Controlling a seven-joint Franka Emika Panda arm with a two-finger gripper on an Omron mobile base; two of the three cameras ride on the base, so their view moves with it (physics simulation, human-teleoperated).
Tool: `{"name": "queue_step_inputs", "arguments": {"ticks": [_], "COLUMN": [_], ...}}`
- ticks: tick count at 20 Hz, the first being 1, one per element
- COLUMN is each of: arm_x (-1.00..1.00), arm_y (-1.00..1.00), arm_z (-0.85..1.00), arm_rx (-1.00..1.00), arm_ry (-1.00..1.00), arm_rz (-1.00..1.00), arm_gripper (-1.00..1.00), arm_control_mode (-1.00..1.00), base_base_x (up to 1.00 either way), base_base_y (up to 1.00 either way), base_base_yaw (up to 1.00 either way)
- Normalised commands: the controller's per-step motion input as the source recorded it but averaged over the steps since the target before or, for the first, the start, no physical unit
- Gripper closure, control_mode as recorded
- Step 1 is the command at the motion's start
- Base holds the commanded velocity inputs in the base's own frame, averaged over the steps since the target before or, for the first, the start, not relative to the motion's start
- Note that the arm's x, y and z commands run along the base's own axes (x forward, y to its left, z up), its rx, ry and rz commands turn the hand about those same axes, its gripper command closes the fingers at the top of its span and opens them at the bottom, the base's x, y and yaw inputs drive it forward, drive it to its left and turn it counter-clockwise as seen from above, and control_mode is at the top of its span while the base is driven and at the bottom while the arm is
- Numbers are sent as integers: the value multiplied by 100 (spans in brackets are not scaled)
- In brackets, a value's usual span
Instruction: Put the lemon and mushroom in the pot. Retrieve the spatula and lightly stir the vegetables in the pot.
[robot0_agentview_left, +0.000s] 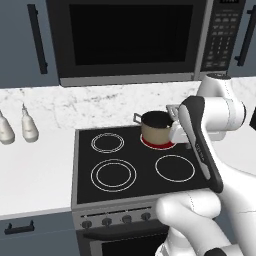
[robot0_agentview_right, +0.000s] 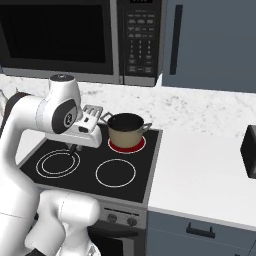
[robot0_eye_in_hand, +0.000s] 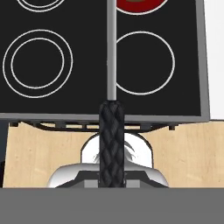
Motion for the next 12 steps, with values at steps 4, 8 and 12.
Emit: {"name": "queue_step_inputs", "arguments": {"ticks": [4,8,12], "arm_x": [0,0,2], "arm_y": [-1,-8,-19], "arm_z": [0,0,0], "arm_rx": [0,1,5], "arm_ry": [0,3,1], "arm_rz": [0,0,0], "arm_gripper": [100,100,100], "arm_control_mode": [-100,-100,-100], "base_base_x": [11,0,0], "base_base_y": [-18,0,0], "base_base_yaw": [0,0,0]}}
